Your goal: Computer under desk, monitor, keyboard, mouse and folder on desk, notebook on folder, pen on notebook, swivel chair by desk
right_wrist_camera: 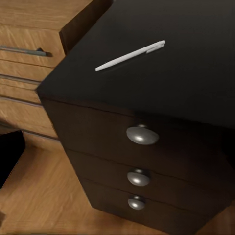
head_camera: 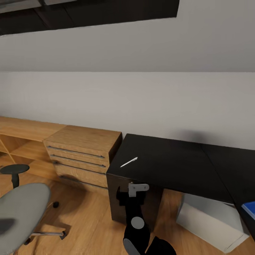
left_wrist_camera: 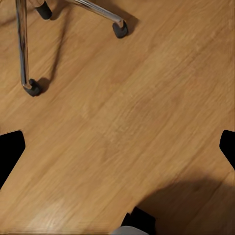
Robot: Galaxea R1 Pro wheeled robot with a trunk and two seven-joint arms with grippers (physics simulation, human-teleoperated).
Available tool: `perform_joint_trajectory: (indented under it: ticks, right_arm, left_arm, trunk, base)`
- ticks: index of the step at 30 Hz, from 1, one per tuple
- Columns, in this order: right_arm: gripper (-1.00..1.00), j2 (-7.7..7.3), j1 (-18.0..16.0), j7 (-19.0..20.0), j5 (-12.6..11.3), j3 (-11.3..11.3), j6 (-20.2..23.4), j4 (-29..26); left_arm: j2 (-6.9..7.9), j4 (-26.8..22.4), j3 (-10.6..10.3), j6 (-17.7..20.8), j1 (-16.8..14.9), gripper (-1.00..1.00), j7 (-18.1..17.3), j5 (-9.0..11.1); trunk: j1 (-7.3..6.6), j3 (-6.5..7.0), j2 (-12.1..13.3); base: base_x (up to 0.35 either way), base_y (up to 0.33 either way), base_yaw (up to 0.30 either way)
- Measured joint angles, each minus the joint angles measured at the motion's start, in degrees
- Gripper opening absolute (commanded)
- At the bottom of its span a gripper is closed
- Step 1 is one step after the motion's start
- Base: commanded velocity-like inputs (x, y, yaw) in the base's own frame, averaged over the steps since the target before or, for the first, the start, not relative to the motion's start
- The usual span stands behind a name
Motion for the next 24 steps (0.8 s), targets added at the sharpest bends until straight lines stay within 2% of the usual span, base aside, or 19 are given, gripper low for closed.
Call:
perform_joint_trajectory:
  ticks: [10,16,19,24]
  right_arm:
    - [1.00,0.00,0.0,0.0,0.0,0.0,0.0,0.0]
    - [1.00,-0.26,0.0,0.0,0.1,-0.1,-0.1,-0.3]
    - [1.00,0.50,1.0,-1.0,1.0,0.8,-0.2,-1.2]
    - [1.00,0.53,2.2,-1.7,0.8,2.4,-0.4,-2.8]
  left_arm:
    - [0.00,0.0,0.0,0.0,0.0,1.00,0.0,0.0]
    - [-0.08,0.0,-0.1,-0.1,0.0,1.00,0.0,-0.1]
    - [-1.03,1.0,0.8,-1.1,-0.5,1.00,-0.9,0.3]
    - [-2.61,2.6,1.9,-2.7,-0.3,1.00,-1.5,0.4]
  trunk:
    - [0.00,-0.25,0.0]
    - [0.00,-0.33,0.0]
    - [0.00,-0.33,0.0]
    - [0.00,-0.33,0.0]
  base:
    - [0.000,0.000,0.251]
    - [0.000,0.000,0.077]
    - [0.000,0.000,0.000]
    - [0.000,0.000,0.000]
